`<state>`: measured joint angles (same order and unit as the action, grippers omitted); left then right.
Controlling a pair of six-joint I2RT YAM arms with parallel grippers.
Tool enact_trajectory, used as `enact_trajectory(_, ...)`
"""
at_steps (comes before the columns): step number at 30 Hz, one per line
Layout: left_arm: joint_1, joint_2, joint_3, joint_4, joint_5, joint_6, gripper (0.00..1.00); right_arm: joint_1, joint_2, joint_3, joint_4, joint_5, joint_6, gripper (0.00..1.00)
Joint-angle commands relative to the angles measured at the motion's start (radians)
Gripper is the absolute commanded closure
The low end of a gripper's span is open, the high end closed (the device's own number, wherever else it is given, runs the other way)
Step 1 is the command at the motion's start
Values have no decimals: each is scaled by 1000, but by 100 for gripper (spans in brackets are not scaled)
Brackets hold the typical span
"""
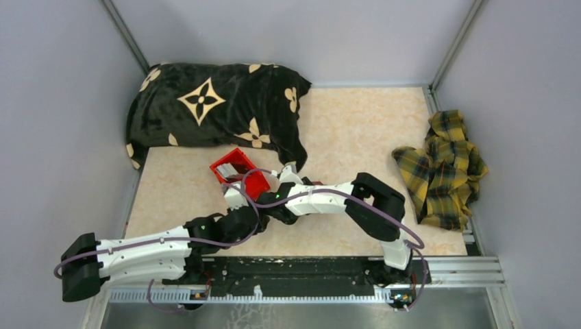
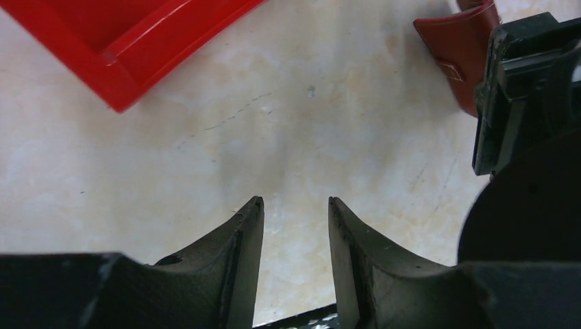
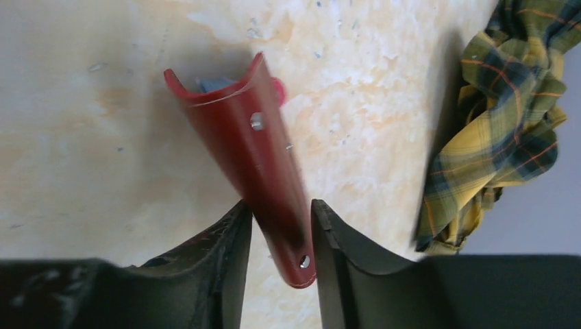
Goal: Put the credit cards into the card holder
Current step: Close the card holder at the center of the board.
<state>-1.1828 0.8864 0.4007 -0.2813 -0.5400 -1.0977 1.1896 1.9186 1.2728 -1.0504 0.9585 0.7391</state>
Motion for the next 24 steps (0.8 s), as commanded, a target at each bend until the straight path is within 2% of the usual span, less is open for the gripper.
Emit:
enact_trajectory(1, -11, -27, -6, -19, -13, -18, 54, 71, 28, 103, 25, -36, -5, 57)
enact_trajectory(5, -15, -37, -11, -39, -16, -34, 54, 99, -6, 114, 101, -121, -15, 46)
enact_trajectory(9, -23, -45, -12, -55, -25, -50, 54, 108, -96, 77, 183, -182, -23, 45)
enact_trajectory(15, -34, 19, 19, -44, -34, -51, 54, 102, -275, -21, 257, -183, -14, 45)
enact_trajectory(19, -40, 132, 77, -4, -26, -17, 54, 44, -409, -109, 314, -203, -39, 45)
enact_trajectory(24, -41, 260, 147, 66, -16, 52, 54, -109, -568, -275, 481, -334, -121, 45)
